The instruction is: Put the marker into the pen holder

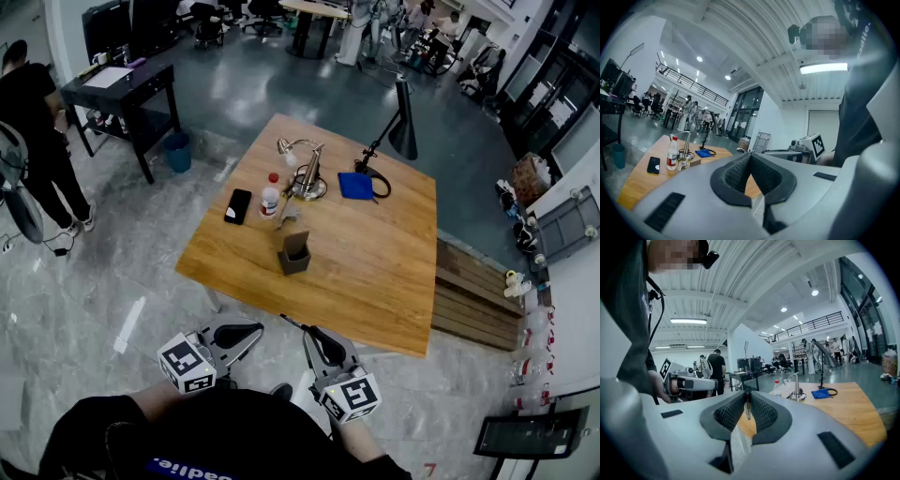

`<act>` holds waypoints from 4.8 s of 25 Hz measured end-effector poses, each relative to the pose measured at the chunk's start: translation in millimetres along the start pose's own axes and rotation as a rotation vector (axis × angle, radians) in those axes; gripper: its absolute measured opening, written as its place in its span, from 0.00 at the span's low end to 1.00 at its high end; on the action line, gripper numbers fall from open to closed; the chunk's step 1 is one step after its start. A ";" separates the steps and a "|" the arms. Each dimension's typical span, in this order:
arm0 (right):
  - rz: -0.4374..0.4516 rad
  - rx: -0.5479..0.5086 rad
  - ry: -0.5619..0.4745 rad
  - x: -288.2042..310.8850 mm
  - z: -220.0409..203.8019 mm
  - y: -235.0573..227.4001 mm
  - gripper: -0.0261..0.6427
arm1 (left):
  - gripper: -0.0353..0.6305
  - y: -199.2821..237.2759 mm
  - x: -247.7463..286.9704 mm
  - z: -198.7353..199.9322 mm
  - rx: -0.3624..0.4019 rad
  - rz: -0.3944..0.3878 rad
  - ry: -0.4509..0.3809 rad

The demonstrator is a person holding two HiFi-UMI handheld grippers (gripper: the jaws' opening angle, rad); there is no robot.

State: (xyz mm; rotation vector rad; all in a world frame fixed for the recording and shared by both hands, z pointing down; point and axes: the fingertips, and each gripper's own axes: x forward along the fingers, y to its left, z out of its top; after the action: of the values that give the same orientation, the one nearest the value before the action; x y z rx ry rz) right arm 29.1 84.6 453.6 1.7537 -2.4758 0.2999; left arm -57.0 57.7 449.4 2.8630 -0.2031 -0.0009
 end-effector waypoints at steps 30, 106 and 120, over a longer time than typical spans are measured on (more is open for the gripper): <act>0.067 0.021 -0.022 -12.0 -0.7 -16.2 0.11 | 0.07 -14.7 24.4 -1.3 -0.021 0.030 -0.013; 0.076 0.024 0.434 235.4 -134.2 -222.1 0.11 | 0.07 172.6 97.7 -5.2 -0.047 0.178 0.083; 0.085 0.104 0.508 248.1 -161.8 -237.4 0.11 | 0.07 177.8 88.9 -8.1 -0.070 0.215 0.086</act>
State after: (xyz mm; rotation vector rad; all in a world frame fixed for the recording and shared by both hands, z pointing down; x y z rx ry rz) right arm 163.3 -186.1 683.4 1.3825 -2.1928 0.7845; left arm 6.6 -122.0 506.4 2.7503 -0.4819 0.1544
